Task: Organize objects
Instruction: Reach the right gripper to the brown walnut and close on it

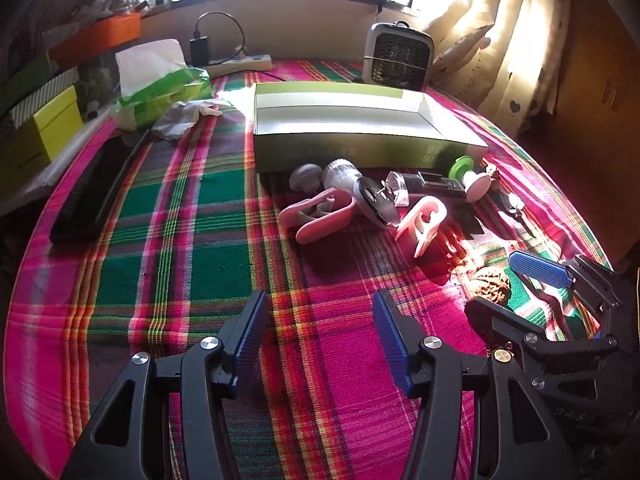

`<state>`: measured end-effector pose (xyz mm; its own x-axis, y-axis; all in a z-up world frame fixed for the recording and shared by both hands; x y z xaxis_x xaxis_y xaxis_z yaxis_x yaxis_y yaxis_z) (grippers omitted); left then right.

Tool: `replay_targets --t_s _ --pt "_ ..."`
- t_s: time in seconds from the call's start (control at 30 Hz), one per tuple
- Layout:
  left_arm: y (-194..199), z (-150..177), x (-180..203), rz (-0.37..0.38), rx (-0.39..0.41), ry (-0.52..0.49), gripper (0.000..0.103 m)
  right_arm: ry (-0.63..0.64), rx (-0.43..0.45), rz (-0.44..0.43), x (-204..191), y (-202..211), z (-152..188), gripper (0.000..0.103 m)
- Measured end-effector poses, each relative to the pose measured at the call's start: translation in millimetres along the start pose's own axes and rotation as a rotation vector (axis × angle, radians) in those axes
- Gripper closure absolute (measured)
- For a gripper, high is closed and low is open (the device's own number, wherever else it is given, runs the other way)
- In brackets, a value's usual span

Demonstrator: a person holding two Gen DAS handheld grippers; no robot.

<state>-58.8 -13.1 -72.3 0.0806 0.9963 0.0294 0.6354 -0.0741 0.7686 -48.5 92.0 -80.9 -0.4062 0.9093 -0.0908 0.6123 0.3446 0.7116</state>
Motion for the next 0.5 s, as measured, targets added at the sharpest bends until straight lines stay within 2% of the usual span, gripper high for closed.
replay_targets --t_s 0.2,0.4,0.5 --pt "-3.4 -5.6 -3.1 0.034 -0.002 -0.013 0.05 0.006 0.006 -0.005 -2.1 -0.9 -1.8 0.048" --pt "-8.2 -19.5 -7.1 0.07 0.015 -0.029 0.05 -0.004 0.012 0.001 1.6 -1.1 -3.7 0.071" --pt "-11.4 -26.8 -9.1 0.082 0.023 -0.038 0.05 -0.018 0.013 -0.004 4.3 -1.3 -4.6 0.074"
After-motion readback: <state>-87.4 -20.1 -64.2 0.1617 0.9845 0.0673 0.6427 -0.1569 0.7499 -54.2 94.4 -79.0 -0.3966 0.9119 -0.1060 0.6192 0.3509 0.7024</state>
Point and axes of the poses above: each gripper's, at about its wrist camera, not at the fingertips, and y roughly against the way its jaws point, x to its right, z to its underside, the point moved 10 cm from there along -y, roughly the way its jaws point, and after that the axes turned 5 degrees about -z, right-handed, at the moved point
